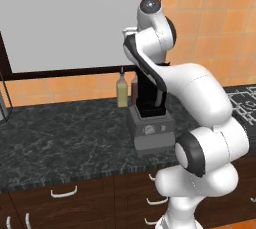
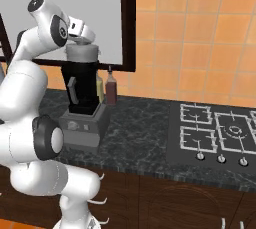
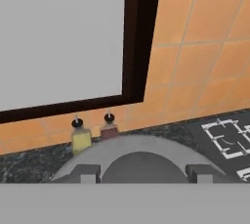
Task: Close the lid blender by securely placing the lid on top.
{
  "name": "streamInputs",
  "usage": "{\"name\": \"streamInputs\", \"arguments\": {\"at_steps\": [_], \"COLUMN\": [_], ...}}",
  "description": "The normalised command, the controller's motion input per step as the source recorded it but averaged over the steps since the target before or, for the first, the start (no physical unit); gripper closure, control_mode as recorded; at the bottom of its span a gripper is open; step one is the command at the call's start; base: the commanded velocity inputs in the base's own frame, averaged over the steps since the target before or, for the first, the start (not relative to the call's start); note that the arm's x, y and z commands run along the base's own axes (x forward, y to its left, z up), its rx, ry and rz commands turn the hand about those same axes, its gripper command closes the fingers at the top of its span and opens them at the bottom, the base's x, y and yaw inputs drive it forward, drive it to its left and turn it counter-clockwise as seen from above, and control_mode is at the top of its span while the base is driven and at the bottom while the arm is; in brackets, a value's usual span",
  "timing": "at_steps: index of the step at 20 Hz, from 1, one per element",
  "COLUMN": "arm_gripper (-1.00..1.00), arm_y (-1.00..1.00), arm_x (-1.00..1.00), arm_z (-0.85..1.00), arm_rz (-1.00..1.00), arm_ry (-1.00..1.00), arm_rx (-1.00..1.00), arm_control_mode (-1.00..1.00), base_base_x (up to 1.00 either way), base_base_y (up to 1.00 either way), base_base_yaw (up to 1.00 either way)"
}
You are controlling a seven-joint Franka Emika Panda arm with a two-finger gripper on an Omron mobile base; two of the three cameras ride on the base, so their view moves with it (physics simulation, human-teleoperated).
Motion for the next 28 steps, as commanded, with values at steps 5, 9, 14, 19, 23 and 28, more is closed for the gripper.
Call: {"name": "streamInputs", "arguments": {"at_steps": [5,9,14,19,23,28], "arm_gripper": [1.0,1.0,1.0,1.0,1.0,1.0], "arm_y": [0.0,0.0,0.0,0.0,0.0,0.0], "arm_x": [-0.17,-0.8,-0.04,-0.01,-0.16,-0.33], "arm_z": [0.0,0.0,0.0,0.05,0.13,0.0], "arm_rz": [0.0,0.0,0.0,0.0,0.02,0.03], "arm_ry": [-0.01,-0.01,0.0,0.05,0.09,0.0], "arm_rx": [0.0,0.0,0.0,0.0,0.0,0.0], "arm_control_mode": [-1.0,-1.0,-1.0,-1.0,-1.0,-1.0], "base_base_x": [0.0,0.0,0.0,0.0,0.0,0.0], "base_base_y": [0.0,0.0,0.0,0.0,0.0,0.0], "base_base_yaw": [0.0,0.0,0.0,0.0,0.0,0.0]}}
